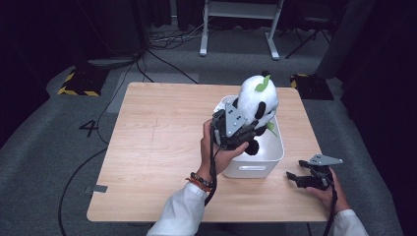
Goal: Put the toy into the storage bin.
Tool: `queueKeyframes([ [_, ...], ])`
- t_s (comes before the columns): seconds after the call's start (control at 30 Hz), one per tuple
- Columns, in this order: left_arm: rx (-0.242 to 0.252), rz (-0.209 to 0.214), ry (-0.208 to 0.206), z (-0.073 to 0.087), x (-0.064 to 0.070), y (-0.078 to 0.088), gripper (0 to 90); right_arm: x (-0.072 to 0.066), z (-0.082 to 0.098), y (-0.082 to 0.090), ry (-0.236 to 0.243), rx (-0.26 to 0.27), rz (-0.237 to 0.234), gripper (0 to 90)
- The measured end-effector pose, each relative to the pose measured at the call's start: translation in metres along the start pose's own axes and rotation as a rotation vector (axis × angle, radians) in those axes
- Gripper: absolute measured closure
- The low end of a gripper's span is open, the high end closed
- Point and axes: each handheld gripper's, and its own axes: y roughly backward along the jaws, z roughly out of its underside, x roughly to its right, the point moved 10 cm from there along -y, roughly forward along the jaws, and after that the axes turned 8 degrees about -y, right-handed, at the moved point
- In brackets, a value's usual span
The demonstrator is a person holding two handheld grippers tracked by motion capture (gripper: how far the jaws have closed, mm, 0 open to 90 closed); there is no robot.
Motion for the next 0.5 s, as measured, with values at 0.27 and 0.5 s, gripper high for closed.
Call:
queueKeyframes([
  [0.27, -0.028, 0.017, -0.008, 0.011, 0.009, -0.006, 45.1, 0.0, 0.0, 0.0, 0.001, 0.001, 0.0, 20.9],
  [0.5, -0.055, 0.027, -0.012, 0.02, 0.014, -0.011, 44.8, 0.0, 0.0, 0.0, 0.001, 0.001, 0.0, 20.9],
])
